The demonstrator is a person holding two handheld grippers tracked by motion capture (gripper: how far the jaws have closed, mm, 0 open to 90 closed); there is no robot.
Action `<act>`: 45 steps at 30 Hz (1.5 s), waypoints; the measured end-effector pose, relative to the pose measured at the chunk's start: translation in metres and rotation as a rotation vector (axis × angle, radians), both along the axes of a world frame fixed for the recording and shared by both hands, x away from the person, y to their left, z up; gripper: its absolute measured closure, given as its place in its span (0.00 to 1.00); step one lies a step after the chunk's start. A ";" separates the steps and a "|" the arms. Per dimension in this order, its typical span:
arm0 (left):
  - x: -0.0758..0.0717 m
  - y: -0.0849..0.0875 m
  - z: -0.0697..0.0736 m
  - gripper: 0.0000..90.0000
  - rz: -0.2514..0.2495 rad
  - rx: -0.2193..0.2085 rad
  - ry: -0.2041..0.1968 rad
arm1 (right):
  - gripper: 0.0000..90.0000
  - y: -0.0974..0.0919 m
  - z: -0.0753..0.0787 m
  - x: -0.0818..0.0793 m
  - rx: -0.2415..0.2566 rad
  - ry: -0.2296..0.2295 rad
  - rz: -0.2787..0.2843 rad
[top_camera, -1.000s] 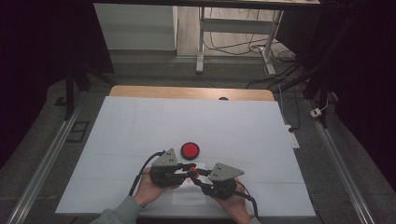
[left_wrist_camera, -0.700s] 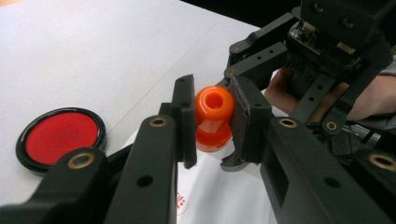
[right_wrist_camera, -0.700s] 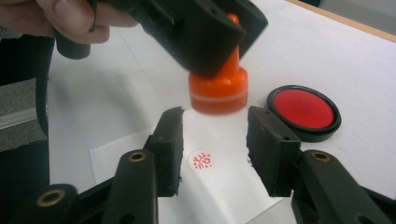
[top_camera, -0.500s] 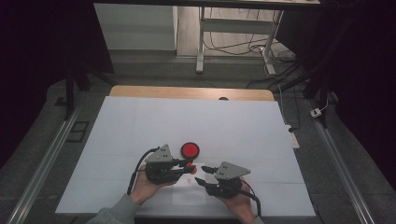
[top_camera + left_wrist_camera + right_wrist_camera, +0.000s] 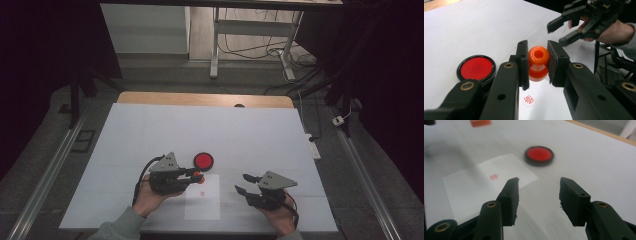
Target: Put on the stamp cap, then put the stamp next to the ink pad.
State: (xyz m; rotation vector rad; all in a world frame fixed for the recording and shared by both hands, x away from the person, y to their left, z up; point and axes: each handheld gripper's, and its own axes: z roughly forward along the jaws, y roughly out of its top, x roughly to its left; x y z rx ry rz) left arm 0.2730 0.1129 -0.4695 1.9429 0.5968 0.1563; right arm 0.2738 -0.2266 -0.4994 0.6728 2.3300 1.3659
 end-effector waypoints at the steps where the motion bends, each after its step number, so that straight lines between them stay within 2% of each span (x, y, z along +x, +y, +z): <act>1: 0.000 0.002 0.000 0.81 0.002 0.001 0.001 | 0.53 -0.006 0.001 0.000 -0.008 0.007 -0.010; 10: 0.004 0.015 0.005 0.81 0.022 0.004 0.010 | 0.51 -0.054 0.007 0.000 0.005 -0.006 -0.112; 16: 0.007 0.024 0.008 0.81 0.056 0.024 0.006 | 0.50 -0.072 0.007 0.001 0.011 -0.005 -0.141; 26: 0.013 0.040 0.010 0.81 0.116 0.040 0.006 | 0.51 -0.068 0.001 0.003 -0.010 0.004 -0.132; 30: 0.015 0.044 0.009 0.81 0.135 0.041 0.011 | 0.51 -0.072 0.002 0.003 0.003 0.005 -0.143; 33: 0.015 0.045 0.009 0.81 0.141 0.054 0.005 | 0.51 -0.074 0.003 0.003 0.008 0.004 -0.145; 45: 0.019 0.052 0.009 0.81 0.157 0.043 0.007 | 0.51 -0.072 0.002 0.003 0.003 0.003 -0.151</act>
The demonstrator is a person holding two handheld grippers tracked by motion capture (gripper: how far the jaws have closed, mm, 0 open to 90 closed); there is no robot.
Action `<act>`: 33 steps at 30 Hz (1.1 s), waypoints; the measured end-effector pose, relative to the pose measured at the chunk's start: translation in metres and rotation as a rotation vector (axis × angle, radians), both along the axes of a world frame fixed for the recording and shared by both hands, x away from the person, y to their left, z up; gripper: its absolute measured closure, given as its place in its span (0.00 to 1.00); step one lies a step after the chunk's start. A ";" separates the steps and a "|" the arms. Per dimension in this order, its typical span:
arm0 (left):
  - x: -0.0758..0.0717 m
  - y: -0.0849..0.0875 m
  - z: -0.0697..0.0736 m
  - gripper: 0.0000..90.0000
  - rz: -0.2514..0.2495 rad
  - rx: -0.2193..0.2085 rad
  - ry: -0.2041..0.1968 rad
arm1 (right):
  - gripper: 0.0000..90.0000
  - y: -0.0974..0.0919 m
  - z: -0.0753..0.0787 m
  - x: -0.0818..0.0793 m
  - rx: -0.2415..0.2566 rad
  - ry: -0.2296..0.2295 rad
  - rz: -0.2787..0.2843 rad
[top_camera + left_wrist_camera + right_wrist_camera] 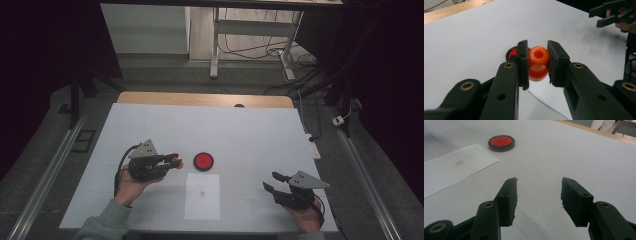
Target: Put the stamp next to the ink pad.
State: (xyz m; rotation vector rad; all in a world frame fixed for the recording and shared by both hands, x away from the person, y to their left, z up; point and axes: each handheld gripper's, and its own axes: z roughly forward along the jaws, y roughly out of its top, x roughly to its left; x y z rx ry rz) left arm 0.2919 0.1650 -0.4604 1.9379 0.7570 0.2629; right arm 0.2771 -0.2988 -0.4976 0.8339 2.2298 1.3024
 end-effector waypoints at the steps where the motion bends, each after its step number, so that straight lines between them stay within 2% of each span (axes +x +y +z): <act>1: 0.000 0.000 0.000 0.81 0.000 0.000 0.001 | 0.51 0.001 0.000 0.000 0.001 0.001 0.002; 7: 0.005 0.002 -0.002 0.81 0.016 0.007 0.006 | 0.51 0.001 -0.001 0.001 -0.005 0.004 0.003; 11: 0.012 0.000 -0.008 0.81 0.041 0.034 0.011 | 0.51 0.002 -0.002 0.000 -0.007 0.006 0.003; 19: 0.036 -0.015 -0.029 0.81 0.085 0.115 0.034 | 0.51 0.002 -0.003 0.001 -0.008 0.012 0.004; 26: 0.051 -0.020 -0.047 0.81 0.100 0.155 0.073 | 0.51 0.001 -0.003 0.001 -0.011 0.015 -0.003; 33: 0.058 -0.028 -0.058 0.81 0.099 0.179 0.088 | 0.51 0.001 -0.004 0.002 -0.015 0.023 -0.002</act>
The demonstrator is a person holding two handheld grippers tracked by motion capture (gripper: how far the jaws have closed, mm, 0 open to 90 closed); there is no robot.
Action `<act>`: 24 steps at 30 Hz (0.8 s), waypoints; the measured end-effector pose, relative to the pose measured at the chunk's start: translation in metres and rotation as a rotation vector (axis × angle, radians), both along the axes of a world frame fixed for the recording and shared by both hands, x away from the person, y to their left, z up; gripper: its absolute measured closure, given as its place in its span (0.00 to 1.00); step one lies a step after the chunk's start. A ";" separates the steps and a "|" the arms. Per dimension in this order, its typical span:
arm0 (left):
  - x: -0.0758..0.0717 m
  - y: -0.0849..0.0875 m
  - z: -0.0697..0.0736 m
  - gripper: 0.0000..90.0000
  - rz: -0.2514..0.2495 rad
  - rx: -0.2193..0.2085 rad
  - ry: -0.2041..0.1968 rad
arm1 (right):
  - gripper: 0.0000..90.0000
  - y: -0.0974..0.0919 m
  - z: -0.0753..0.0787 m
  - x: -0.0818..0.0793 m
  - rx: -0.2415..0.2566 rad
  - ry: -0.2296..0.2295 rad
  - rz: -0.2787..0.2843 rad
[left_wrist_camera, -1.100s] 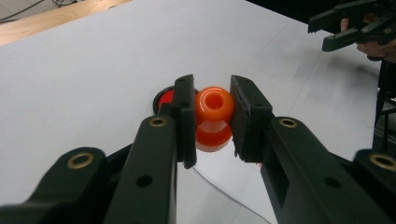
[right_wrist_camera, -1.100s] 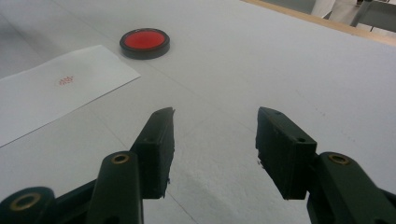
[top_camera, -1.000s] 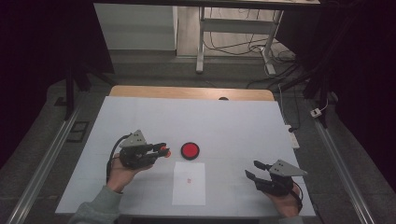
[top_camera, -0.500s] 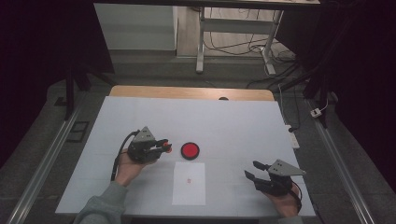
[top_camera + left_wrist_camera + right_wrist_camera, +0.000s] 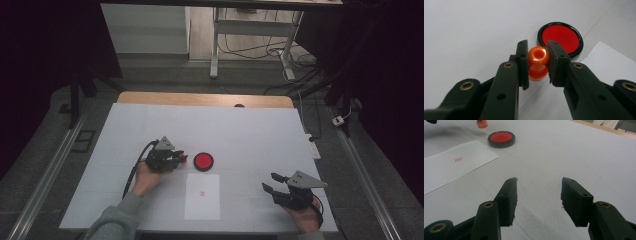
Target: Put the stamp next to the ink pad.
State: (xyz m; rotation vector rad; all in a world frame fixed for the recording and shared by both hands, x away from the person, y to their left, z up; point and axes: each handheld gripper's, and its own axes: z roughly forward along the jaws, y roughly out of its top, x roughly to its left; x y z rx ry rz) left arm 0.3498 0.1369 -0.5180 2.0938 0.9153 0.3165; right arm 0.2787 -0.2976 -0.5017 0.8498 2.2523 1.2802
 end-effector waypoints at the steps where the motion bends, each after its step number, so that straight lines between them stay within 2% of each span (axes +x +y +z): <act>1: 0.001 -0.002 -0.001 0.81 -0.004 0.006 0.002 | 0.51 0.000 0.000 0.000 -0.002 0.001 -0.001; 6: 0.003 -0.010 -0.007 0.81 -0.013 0.038 0.005 | 0.51 0.000 0.000 0.000 0.000 0.002 0.002; 20: 0.005 -0.014 -0.013 0.79 -0.005 0.054 0.012 | 0.51 0.001 -0.001 0.000 -0.001 0.007 0.001; 22: 0.005 -0.014 -0.013 0.73 -0.006 0.058 0.012 | 0.51 0.001 -0.001 0.000 -0.001 0.007 0.001; 24: 0.004 -0.013 -0.010 0.63 -0.004 0.059 0.006 | 0.51 0.001 -0.001 0.000 -0.005 0.007 -0.002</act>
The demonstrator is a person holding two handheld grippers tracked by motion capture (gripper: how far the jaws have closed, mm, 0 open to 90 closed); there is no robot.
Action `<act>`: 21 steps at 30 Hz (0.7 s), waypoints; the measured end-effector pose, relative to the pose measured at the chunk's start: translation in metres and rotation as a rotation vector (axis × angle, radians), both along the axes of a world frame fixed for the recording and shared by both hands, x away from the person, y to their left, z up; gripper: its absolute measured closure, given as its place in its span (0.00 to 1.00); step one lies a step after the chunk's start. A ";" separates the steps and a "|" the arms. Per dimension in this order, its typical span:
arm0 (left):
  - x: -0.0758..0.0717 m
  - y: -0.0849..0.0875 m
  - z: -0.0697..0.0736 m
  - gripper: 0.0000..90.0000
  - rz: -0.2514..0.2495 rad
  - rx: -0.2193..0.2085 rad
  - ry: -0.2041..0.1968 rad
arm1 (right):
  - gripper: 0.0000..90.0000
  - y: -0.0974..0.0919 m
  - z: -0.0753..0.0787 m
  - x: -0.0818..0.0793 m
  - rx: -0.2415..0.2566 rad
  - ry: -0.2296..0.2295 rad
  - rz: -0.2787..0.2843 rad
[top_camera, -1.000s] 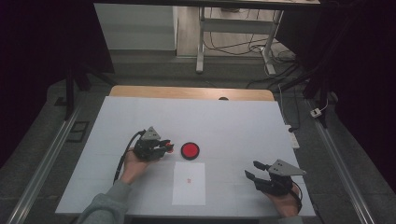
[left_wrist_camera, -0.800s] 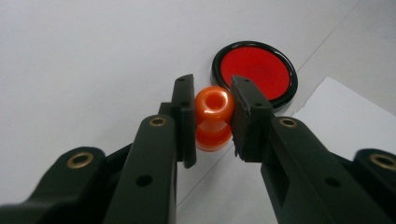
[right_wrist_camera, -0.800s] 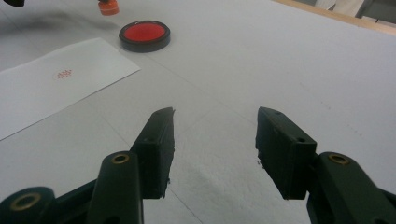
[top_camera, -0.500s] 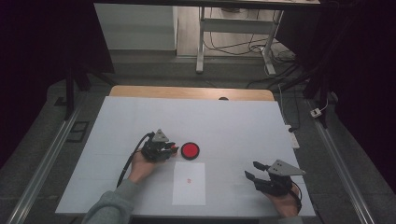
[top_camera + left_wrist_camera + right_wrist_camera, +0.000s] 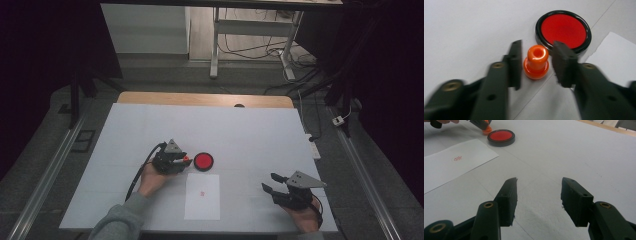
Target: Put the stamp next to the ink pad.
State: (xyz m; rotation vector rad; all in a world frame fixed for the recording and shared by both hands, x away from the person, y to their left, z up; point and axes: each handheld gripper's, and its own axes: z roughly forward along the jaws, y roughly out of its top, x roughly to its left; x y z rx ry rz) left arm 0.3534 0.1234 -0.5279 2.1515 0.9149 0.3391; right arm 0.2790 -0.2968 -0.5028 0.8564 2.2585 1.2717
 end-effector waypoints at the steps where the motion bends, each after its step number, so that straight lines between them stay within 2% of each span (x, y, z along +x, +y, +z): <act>1: -0.001 0.001 0.002 0.58 0.007 -0.011 -0.006 | 0.51 0.000 0.000 0.000 0.002 0.000 0.002; 3: -0.003 0.003 0.008 0.50 0.019 -0.044 -0.007 | 0.51 0.000 0.000 0.000 0.004 -0.002 0.001; 6: -0.006 0.006 0.014 0.36 0.034 -0.068 -0.010 | 0.51 0.000 0.000 0.000 0.007 -0.004 0.001; 13: -0.017 0.019 0.026 0.33 0.016 -0.116 -0.025 | 0.51 0.001 0.000 0.001 0.010 -0.005 0.005; 19: -0.031 0.024 0.034 0.32 0.004 -0.099 -0.033 | 0.51 0.001 0.001 0.000 0.015 -0.008 0.010; 21: -0.041 0.030 0.036 0.32 -0.005 -0.104 -0.035 | 0.51 0.001 0.002 0.000 0.019 -0.010 0.011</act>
